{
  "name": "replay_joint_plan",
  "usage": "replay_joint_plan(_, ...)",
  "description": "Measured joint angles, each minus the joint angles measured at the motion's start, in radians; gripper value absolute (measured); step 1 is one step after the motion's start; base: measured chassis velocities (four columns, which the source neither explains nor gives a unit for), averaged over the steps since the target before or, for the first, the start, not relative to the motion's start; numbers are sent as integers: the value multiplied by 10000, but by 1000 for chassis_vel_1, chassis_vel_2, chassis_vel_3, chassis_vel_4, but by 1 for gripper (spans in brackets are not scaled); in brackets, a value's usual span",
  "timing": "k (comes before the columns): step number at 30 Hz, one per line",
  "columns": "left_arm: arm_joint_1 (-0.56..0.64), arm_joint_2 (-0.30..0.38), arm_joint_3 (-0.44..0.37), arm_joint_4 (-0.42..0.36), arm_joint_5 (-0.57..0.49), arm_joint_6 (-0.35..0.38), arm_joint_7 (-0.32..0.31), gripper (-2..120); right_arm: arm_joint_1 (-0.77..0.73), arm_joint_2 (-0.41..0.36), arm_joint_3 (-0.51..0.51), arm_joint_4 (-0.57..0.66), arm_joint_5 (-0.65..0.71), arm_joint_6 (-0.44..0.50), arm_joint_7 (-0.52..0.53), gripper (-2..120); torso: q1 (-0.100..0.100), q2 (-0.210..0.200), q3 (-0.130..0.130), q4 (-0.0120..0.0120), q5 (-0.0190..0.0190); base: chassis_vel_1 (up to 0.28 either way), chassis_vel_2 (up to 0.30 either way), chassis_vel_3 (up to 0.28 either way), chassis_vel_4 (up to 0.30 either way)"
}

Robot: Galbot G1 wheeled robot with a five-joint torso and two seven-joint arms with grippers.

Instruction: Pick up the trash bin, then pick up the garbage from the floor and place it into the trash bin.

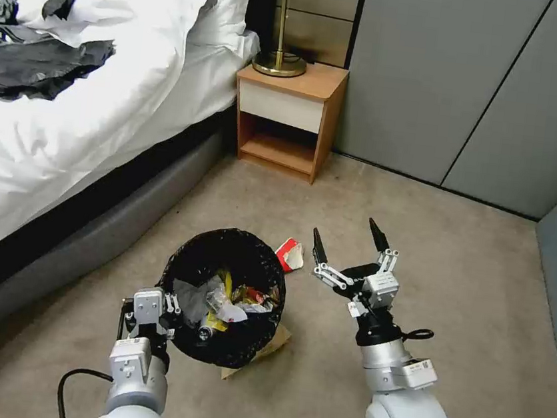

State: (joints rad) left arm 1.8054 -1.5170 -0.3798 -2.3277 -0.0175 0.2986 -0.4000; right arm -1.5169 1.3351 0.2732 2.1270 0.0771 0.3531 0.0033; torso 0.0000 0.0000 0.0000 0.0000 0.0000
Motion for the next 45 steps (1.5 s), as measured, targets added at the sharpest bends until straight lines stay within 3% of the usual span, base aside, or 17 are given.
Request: replay_joint_plan(45,43,-29,6,-128,-21,-31,-41,3,-86,-21,194,13,119,-279,211,100,0,0,-1,-1,0,-15,14,12,-12)
